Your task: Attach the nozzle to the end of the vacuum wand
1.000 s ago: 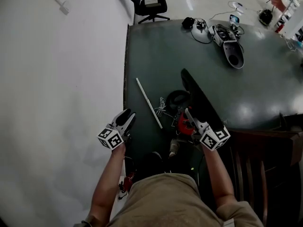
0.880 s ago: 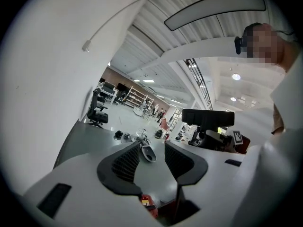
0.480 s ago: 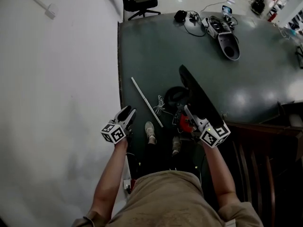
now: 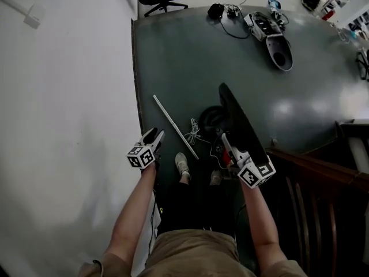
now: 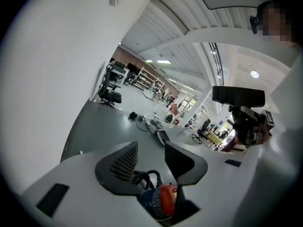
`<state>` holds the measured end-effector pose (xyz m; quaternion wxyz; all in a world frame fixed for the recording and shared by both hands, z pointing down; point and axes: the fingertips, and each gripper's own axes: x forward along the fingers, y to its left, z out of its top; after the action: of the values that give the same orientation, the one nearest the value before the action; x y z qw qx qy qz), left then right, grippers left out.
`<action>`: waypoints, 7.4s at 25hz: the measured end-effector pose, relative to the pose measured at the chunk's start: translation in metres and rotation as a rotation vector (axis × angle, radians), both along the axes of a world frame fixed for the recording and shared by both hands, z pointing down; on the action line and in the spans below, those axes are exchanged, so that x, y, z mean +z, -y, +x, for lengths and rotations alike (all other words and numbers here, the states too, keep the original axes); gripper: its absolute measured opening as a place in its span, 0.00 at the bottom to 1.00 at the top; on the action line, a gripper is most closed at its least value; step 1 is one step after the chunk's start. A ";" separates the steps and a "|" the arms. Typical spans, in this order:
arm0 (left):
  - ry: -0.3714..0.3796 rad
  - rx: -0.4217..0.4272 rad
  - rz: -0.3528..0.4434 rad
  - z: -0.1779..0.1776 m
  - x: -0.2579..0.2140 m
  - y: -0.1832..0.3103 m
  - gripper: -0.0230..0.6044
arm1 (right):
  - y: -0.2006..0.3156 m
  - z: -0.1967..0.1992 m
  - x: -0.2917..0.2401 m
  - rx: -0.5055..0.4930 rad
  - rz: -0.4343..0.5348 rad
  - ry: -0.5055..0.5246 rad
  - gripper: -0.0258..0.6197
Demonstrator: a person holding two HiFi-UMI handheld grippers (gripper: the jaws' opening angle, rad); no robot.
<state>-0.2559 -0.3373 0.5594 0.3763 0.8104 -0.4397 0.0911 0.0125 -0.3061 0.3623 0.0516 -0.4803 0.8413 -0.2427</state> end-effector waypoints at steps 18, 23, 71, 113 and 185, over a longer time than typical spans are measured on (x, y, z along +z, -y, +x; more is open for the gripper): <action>0.094 -0.189 -0.396 -0.040 0.475 0.060 0.32 | 0.126 -0.022 0.368 0.009 -0.133 -0.055 0.33; 0.102 -0.201 -0.470 -0.052 0.616 0.060 0.40 | 0.134 -0.038 0.478 -0.033 -0.130 -0.083 0.33; 0.233 -0.327 -0.194 0.052 0.416 -0.013 0.27 | 0.103 -0.021 0.269 -0.140 0.063 -0.050 0.33; 0.393 0.272 0.212 0.294 0.191 -0.410 0.28 | -0.329 0.024 0.014 -0.287 0.167 -0.221 0.33; 0.447 0.520 0.171 0.361 0.198 -0.412 0.29 | -0.342 0.126 0.031 0.154 0.252 -0.317 0.32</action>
<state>0.1049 0.0747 0.7577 0.1656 0.8840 -0.2960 0.3217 0.1390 0.0354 0.3932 -0.0032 -0.5650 0.8234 -0.0523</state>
